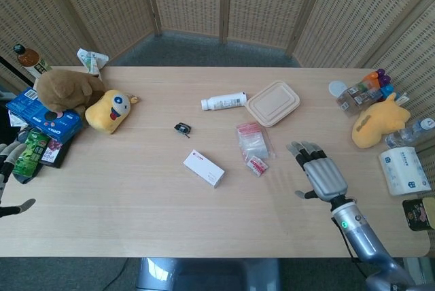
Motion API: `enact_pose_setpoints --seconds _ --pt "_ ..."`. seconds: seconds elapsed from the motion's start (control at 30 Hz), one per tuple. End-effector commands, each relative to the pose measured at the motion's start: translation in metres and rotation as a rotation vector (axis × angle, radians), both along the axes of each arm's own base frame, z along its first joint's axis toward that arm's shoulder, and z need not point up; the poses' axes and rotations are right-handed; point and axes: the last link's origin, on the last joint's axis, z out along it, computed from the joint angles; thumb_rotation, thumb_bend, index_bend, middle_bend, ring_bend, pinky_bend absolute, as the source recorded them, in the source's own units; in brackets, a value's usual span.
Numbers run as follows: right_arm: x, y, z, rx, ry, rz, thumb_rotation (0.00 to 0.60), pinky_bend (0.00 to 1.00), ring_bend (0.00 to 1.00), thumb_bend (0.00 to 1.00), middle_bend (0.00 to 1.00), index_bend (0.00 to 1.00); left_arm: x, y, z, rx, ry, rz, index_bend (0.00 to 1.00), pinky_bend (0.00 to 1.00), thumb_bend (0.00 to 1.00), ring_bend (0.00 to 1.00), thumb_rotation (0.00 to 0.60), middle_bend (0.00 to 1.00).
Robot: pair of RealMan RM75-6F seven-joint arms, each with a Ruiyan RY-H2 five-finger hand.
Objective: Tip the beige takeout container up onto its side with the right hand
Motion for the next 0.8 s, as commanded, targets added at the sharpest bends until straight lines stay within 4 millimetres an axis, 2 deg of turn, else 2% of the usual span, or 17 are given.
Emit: enact_pose_setpoints --seconds 0.03,0.27,0.4,0.63,0.8 --pt "0.001 -0.04 -0.012 -0.004 0.007 -0.005 0.6 0.0 0.0 0.0 0.0 0.0 -0.002 0.001 -0.002 0.0 0.009 0.01 0.0 0.0 0.08 0.0 0.6 0.0" --pt "-0.005 -0.107 -0.015 -0.045 0.011 -0.025 0.6 0.0 0.0 0.0 0.0 0.0 -0.008 0.004 -0.005 0.005 0.028 0.031 0.0 0.0 0.08 0.0 0.6 0.0" --pt "-0.01 -0.132 -0.019 -0.056 0.008 -0.056 0.6 0.0 0.0 0.0 0.0 0.0 -0.01 0.005 -0.007 0.008 0.032 0.038 0.0 0.0 0.08 0.0 0.6 0.0" --pt "-0.014 -0.158 -0.04 -0.032 0.074 -0.09 0.6 0.0 0.0 0.01 0.0 0.0 -0.014 0.007 -0.009 0.009 0.044 0.051 0.0 0.0 0.08 0.0 0.6 0.0" --pt "-0.006 -0.169 -0.058 -0.004 0.156 -0.069 0.6 0.0 0.0 0.1 0.0 0.0 -0.016 0.008 -0.008 0.013 0.052 0.06 0.0 0.0 0.08 0.0 0.6 0.0"
